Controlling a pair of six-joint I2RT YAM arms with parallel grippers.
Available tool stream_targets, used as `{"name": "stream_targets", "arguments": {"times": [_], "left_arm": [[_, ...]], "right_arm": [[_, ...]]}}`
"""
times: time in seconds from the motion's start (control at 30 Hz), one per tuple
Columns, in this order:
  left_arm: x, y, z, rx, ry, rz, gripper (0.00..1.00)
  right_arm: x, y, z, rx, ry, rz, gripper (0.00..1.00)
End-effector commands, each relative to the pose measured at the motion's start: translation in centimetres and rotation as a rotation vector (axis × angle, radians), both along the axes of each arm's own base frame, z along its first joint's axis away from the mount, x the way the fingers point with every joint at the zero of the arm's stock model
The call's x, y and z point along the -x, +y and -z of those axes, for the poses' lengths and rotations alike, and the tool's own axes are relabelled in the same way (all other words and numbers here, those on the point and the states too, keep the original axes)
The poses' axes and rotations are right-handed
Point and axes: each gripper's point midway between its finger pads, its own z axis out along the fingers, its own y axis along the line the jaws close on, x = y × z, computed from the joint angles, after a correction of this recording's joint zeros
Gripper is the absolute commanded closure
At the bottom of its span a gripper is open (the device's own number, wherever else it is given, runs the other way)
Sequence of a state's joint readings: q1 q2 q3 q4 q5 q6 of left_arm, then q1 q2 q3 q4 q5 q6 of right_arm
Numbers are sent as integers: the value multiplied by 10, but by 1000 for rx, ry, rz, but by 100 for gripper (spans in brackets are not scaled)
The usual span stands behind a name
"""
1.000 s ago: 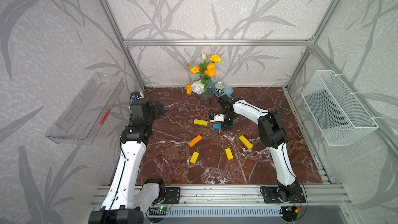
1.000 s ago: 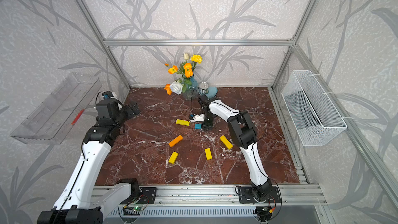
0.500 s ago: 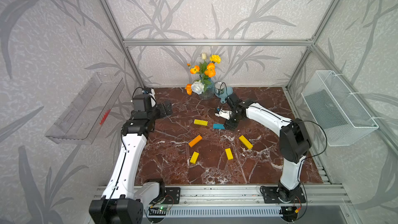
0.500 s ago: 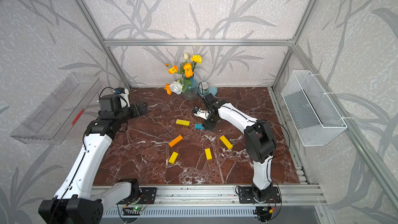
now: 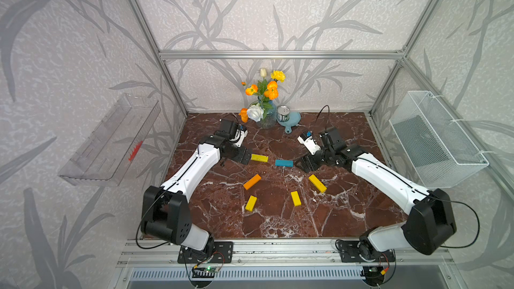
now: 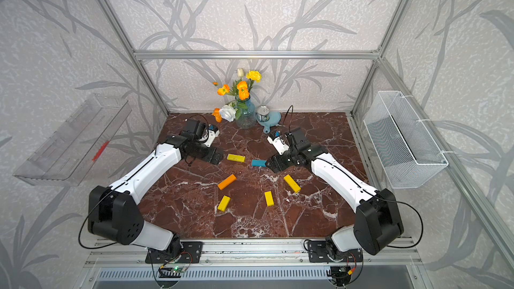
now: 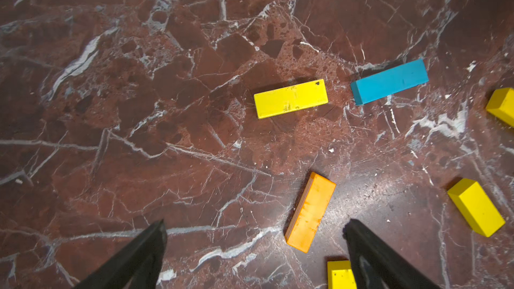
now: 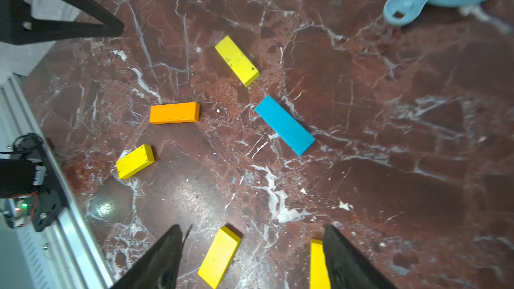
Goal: Assemble the letter p with building blocks
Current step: Pick up the building block from the center of the board.
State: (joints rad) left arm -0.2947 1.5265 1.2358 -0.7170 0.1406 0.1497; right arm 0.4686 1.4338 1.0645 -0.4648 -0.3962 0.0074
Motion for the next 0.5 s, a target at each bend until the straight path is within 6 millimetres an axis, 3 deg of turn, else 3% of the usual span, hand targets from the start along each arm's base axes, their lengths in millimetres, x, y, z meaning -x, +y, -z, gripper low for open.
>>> {"name": "stream_targets", "arguments": {"times": [0.0,0.1,0.27,0.4,0.47], "left_arm": [[-12,-25,-4,-120,-98,192,0],[-22,-37,18,-225,-95,297,0],[-42,-37,57,-321,-88,378,1],[-64,-40,51,-335,-296,408,0],[-67,-42,51,-333,-298,469,0]], "right_arm": [[8,6,12,-114,88,19,21],[12,9,24,-124,123,1,21],[16,17,33,-176,167,-22,21],[22,17,32,-184,168,-42,21],[23,16,31,-180,162,-46,21]]}}
